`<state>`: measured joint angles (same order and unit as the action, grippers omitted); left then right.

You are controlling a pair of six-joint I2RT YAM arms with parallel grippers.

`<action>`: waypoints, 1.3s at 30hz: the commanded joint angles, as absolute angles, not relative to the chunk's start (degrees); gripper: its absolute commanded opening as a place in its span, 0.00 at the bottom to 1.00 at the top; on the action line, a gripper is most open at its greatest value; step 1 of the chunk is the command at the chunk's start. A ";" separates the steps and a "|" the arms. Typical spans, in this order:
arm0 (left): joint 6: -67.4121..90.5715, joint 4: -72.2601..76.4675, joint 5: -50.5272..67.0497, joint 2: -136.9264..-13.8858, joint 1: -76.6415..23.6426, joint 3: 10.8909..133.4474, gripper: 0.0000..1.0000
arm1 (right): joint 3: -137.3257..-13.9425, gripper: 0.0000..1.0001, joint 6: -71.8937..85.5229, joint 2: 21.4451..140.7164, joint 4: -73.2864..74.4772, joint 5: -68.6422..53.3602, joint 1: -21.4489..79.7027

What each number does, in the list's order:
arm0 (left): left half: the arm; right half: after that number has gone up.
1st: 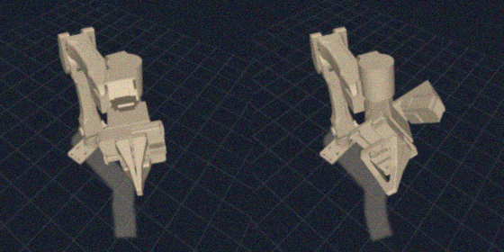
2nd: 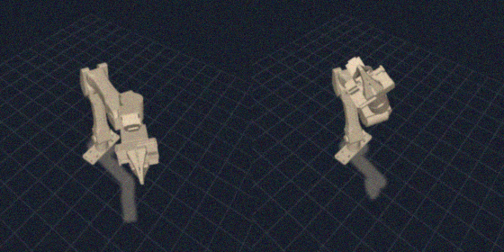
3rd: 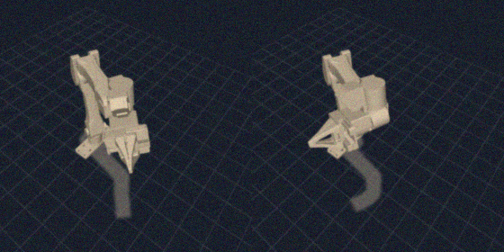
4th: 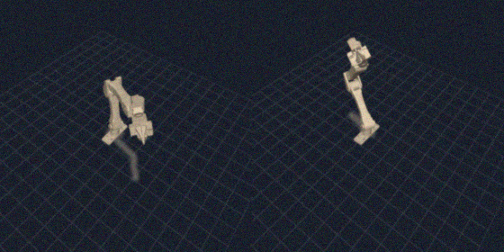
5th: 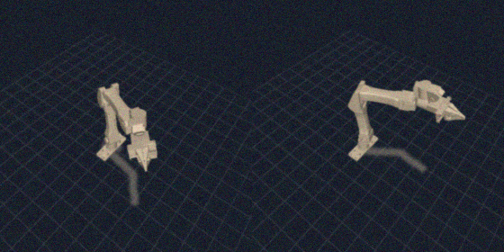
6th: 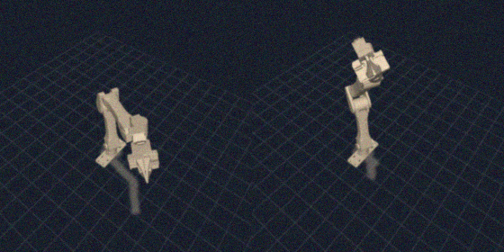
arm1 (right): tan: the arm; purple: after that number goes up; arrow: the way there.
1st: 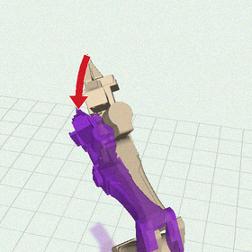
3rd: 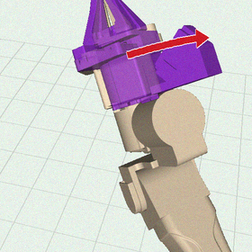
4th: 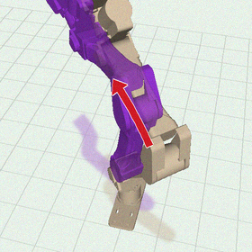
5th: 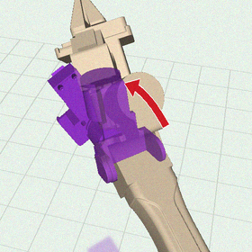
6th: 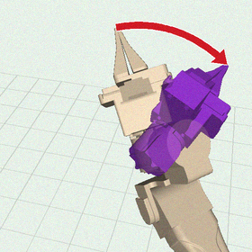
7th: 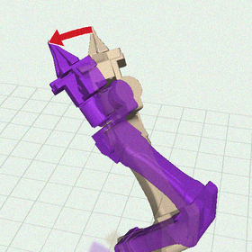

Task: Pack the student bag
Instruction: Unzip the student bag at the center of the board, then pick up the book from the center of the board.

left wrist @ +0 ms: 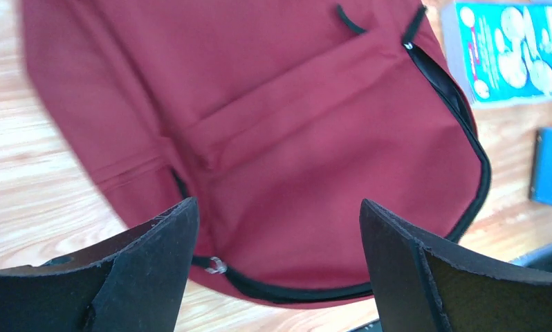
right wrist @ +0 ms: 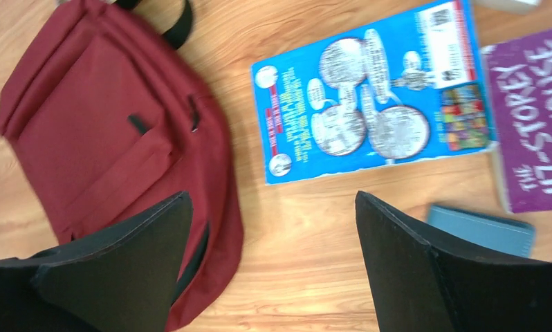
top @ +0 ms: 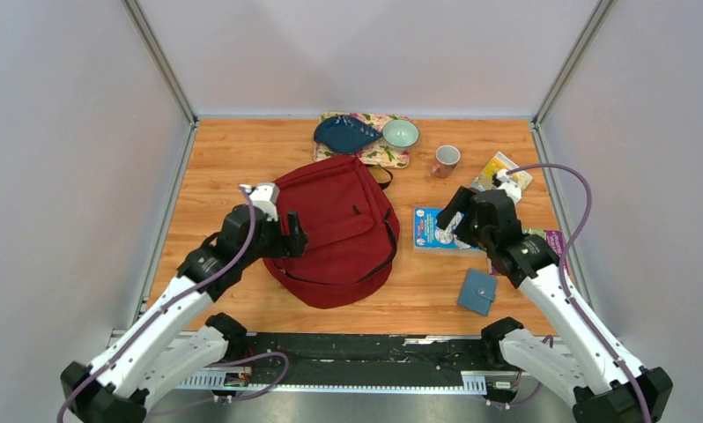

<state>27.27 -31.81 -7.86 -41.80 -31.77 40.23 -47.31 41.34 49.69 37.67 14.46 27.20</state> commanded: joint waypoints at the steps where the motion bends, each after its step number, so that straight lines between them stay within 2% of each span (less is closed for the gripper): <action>1: 28.92 -23.21 5.18 -50.17 -33.04 45.43 0.93 | -49.40 0.91 38.85 49.57 41.04 10.20 17.52; 10: 26.37 -13.28 10.46 -72.49 -44.11 59.14 0.93 | -45.09 0.90 38.15 55.35 36.57 -3.94 -1.64; 13: 26.80 -10.55 13.00 -80.93 -46.05 64.06 0.93 | -44.21 0.89 37.44 59.13 33.33 -8.69 -4.56; 21: 28.21 -9.23 20.21 -100.80 -46.93 81.09 0.92 | -45.17 0.87 35.86 68.46 29.71 -8.62 -7.03; 29: 30.32 -9.05 20.91 -112.83 -47.02 86.48 0.91 | -46.67 0.86 33.32 75.84 27.86 -6.95 -7.56; 39: 31.99 -10.63 20.30 -120.84 -47.02 92.55 0.91 | -47.63 0.84 29.54 77.34 25.58 -4.49 -7.56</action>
